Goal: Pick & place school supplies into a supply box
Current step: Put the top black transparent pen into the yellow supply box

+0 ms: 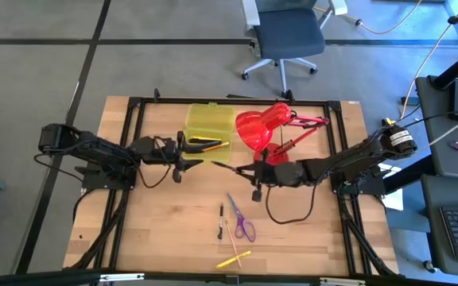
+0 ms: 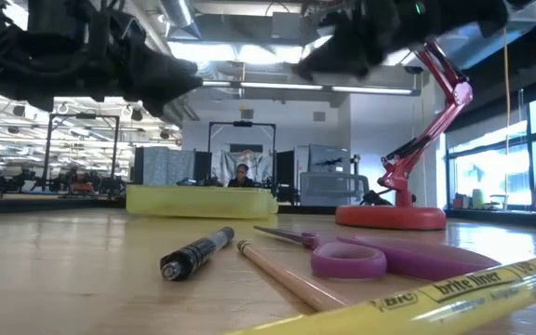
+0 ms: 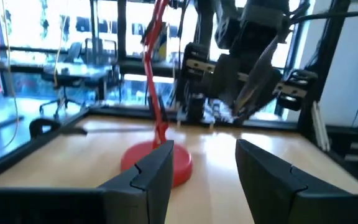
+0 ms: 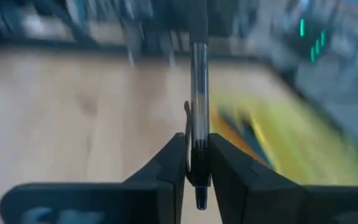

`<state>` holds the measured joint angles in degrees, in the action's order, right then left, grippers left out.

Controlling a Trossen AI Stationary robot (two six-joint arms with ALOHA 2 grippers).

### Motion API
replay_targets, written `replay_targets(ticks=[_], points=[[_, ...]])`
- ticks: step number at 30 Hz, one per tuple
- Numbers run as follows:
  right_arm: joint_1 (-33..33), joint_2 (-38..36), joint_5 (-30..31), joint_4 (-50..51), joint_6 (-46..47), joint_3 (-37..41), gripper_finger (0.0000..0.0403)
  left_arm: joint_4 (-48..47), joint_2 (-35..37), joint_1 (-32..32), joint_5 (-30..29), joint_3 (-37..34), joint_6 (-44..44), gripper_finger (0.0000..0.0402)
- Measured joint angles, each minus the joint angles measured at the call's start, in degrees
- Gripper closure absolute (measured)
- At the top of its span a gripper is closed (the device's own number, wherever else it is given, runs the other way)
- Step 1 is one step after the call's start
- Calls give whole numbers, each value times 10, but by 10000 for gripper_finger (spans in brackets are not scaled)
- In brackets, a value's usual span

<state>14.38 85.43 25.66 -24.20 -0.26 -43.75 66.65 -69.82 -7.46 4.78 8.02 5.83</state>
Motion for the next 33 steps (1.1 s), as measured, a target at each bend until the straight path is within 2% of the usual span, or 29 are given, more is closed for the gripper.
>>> replay_targets(ticks=[4, 7, 10, 18, 24, 28, 33], points=[[-5, 3, -57, -121, -62, -1, 336, 44, -6, 13, 12, 10, 1, 243], [-15, 6, -91, -156, -67, -1, 336, 75, -14, 31, 45, 30, -15, 248], [-26, 16, -106, -165, -60, -1, 336, 78, -28, 52, 50, 58, -31, 253], [-32, 55, -108, -213, -58, -3, 336, 69, -103, 68, 48, 132, -57, 254], [-32, 63, -108, -212, -45, -4, 336, 84, -136, 71, 73, 163, -57, 262], [-32, 65, -108, -216, -46, -4, 336, 86, -139, 75, 71, 170, -61, 279], [-32, 65, -108, -215, -47, -4, 336, 86, -139, 75, 69, 170, -69, 324]])
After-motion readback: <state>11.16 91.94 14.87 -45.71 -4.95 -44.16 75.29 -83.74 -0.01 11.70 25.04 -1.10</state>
